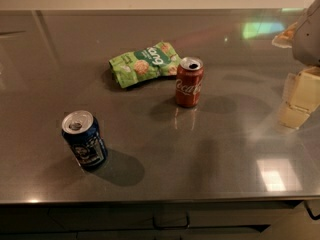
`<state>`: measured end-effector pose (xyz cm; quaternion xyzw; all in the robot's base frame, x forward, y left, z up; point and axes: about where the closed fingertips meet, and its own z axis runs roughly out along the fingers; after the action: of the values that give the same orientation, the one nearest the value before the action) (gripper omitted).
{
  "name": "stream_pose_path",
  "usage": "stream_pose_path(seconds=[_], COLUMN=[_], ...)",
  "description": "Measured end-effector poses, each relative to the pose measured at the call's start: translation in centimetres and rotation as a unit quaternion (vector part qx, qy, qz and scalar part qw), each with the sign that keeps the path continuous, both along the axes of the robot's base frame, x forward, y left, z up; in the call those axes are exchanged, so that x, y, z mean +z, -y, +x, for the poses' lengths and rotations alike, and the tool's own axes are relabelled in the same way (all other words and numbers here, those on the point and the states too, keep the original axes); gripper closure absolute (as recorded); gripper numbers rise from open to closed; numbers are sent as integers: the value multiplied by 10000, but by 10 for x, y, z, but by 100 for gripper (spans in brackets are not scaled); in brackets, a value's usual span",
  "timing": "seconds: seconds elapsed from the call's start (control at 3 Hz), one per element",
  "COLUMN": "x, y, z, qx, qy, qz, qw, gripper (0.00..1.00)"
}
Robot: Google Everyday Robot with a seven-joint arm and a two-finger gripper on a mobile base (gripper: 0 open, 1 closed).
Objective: Move coke can near pepsi can
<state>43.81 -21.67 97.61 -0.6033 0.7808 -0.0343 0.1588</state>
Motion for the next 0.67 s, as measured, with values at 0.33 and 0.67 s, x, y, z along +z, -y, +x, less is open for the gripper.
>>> stream_pose_path(seconds=[0.33,0.67], x=[0,-2], y=[0,-2], z=[0,16], qx=[0,-88], qy=[1,33], qz=[0,149], qw=[10000,9998], gripper=[0,0])
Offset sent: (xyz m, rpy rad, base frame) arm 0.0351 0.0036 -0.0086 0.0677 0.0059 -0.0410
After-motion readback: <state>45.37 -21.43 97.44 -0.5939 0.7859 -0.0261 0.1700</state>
